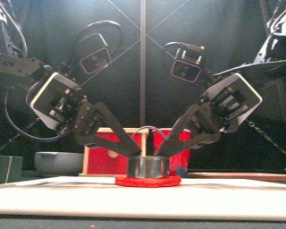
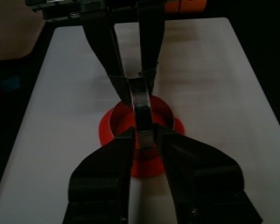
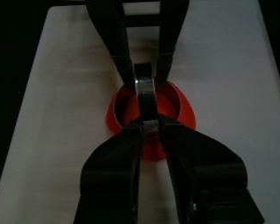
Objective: Get the cutter from the drawer then cut the dough then place the extra dough in the bowl
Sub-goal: Cut the dough
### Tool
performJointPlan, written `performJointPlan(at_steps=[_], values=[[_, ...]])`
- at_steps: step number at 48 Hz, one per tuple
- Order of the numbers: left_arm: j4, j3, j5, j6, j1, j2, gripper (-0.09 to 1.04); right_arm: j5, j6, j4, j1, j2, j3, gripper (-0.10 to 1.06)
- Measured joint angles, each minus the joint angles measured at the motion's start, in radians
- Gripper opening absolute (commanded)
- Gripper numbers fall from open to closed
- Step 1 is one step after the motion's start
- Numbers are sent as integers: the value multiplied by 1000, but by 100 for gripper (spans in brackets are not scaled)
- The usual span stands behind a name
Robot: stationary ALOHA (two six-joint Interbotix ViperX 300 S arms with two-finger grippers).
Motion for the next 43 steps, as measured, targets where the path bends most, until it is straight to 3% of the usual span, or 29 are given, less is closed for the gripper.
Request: performJointPlan(at_steps=[20, 31, 43], values=[[3, 25, -86, 63, 0, -94, 76, 41, -5, 2, 2, -18, -18, 66], [-41, 49, -86, 71, -3, -92, 72, 81, 5, -35, 3, -37, -37, 79], [-51, 49, -86, 74, -3, -58, 64, 183, 0, -72, 3, -64, -86, 80]])
